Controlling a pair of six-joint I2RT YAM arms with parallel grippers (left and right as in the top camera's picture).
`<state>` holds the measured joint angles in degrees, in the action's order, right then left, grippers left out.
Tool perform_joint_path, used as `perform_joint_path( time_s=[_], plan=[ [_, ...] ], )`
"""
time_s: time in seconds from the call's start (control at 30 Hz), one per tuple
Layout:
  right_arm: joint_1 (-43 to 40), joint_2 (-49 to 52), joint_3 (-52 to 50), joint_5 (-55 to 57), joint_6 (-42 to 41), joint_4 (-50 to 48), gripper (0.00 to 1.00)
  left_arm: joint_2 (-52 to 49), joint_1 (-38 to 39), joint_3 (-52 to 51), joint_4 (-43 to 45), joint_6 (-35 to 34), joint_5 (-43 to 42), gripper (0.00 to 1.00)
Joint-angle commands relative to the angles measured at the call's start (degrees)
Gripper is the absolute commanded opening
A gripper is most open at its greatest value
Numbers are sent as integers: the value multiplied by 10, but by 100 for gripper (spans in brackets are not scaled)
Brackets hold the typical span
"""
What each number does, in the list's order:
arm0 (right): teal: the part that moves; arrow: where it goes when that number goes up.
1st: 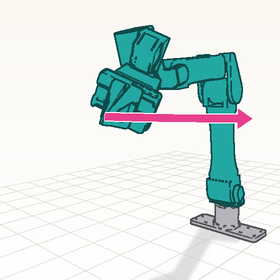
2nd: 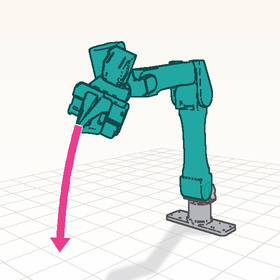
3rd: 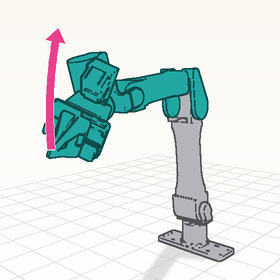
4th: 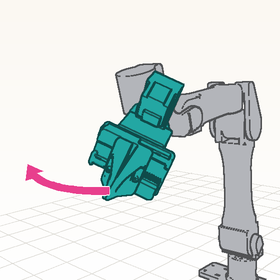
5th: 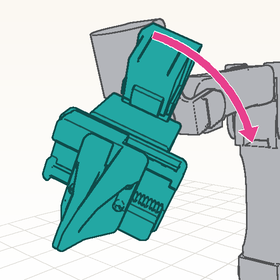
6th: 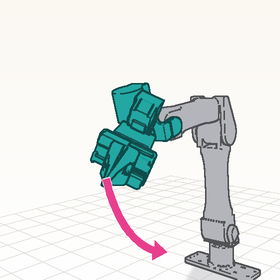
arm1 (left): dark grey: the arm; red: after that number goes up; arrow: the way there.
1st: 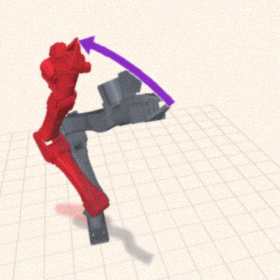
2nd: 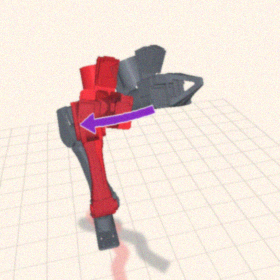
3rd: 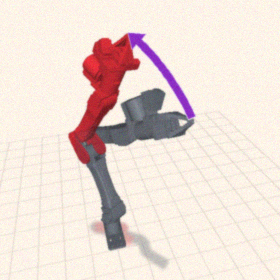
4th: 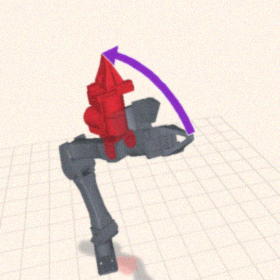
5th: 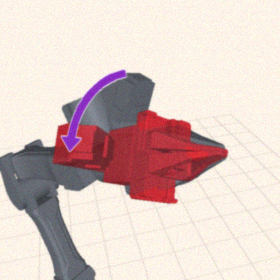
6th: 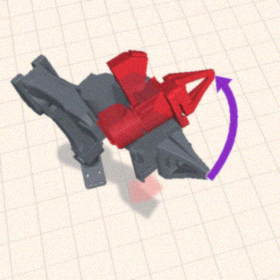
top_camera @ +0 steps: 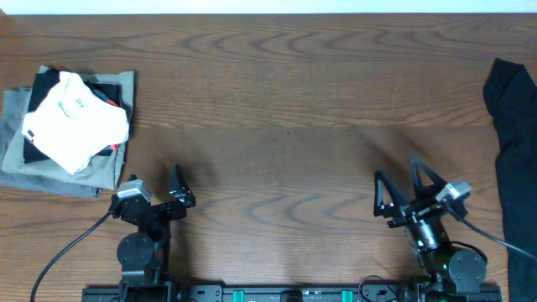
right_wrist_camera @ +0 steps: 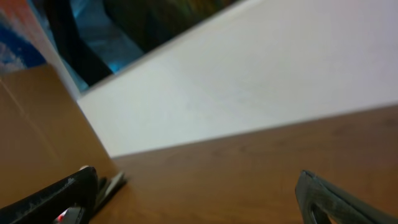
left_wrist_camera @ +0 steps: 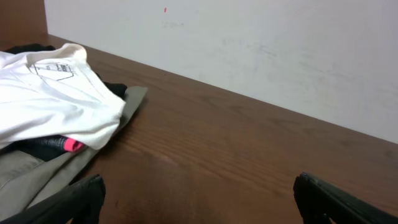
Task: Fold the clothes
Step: 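Open the right gripper and move it toward the black shirt at right, then grasp the black t-shirt at the right edge with the right gripper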
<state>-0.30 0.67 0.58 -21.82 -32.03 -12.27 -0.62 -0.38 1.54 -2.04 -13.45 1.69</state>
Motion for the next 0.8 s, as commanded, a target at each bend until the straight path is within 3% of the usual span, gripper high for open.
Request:
perform_joint_path(
  time_s=[0.0,0.2,0.5,0.77],
  plan=[
    [-2,4,26,67,15,2,99,3,-3,-13,-19,9,4,98],
    [-2,108,137,147,108,31,99,3,-3,-13,-19,9,4,98],
    [-21,443,416,322,233,178,99,3,-3,-13,-19,9,4,98],
    [-170,760,715,339,266,396,99,3,-3,-13,-19,9,4,98]
  ],
)
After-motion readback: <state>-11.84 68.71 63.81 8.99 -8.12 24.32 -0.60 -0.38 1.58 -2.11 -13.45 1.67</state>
